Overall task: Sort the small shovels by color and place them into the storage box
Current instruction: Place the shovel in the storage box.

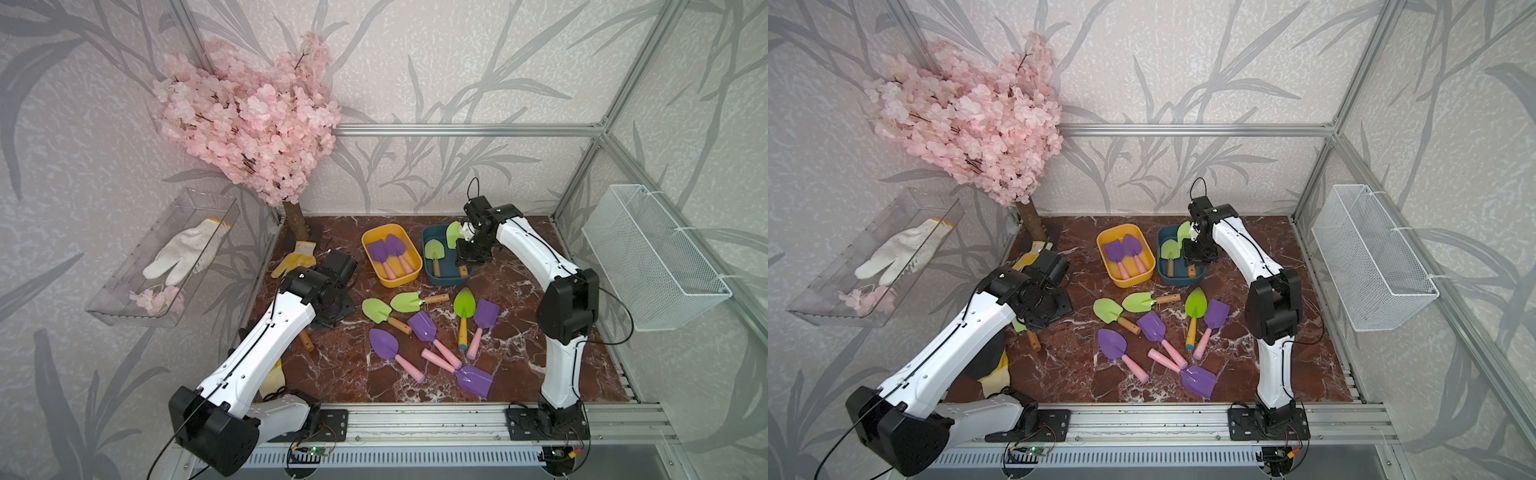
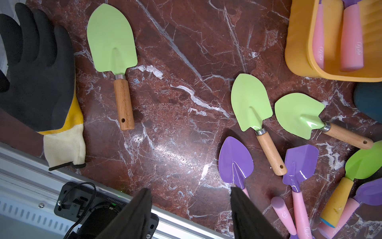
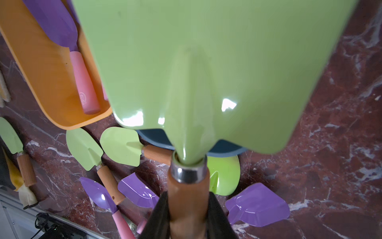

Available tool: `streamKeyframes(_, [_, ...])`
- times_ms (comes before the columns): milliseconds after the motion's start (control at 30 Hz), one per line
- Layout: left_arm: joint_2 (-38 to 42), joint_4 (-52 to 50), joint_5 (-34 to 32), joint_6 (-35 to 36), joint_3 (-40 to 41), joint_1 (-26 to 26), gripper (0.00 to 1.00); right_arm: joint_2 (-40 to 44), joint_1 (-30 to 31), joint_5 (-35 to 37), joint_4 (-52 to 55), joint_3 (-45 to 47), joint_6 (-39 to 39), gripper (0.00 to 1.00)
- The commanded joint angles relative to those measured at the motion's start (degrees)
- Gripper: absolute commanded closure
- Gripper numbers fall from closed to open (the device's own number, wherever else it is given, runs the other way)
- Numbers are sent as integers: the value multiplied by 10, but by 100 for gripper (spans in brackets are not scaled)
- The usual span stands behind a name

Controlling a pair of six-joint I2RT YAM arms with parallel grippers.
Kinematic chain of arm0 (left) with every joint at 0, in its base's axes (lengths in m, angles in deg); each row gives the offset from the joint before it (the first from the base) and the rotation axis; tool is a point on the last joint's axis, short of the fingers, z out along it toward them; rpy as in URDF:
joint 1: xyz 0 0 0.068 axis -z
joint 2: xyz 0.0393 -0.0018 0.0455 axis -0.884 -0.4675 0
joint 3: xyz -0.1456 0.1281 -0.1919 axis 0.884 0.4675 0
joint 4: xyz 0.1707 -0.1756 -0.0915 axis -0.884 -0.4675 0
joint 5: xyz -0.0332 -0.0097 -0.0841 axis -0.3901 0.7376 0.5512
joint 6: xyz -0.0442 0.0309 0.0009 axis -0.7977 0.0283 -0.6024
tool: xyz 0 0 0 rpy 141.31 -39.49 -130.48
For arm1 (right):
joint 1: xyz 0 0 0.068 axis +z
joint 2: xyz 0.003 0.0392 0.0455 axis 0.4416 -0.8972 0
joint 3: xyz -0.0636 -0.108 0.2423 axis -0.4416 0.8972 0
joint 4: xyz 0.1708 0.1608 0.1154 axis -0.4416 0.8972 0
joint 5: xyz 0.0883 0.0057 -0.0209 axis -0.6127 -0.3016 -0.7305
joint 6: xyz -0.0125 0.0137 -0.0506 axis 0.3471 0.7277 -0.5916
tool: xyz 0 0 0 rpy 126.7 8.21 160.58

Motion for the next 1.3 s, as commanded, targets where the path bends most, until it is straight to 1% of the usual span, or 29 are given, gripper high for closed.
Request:
streamKeyframes(0, [-7, -15, -1, 1, -21, -2, 36, -32, 1, 19, 29, -46, 7, 95])
streamKeyframes(200, [-5, -11, 2, -5, -11, -3, 36, -91, 0, 19, 26, -104, 27, 94])
streamKeyframes(367, [-2, -12, 0, -4, -4, -3, 36, -144, 2, 14, 49, -160, 25, 94])
streamKeyframes(467, [0, -12, -1, -5, -3, -2, 36, -164, 2, 18, 57, -177, 23, 94])
streamKeyframes(767, [-5, -15, 0, -3, -4, -2, 36, -194, 1, 27, 54, -176, 14, 94])
streamKeyframes(1267, [-12, -13, 2, -4, -2, -3, 36, -218, -14, 28, 45, -176, -1, 93])
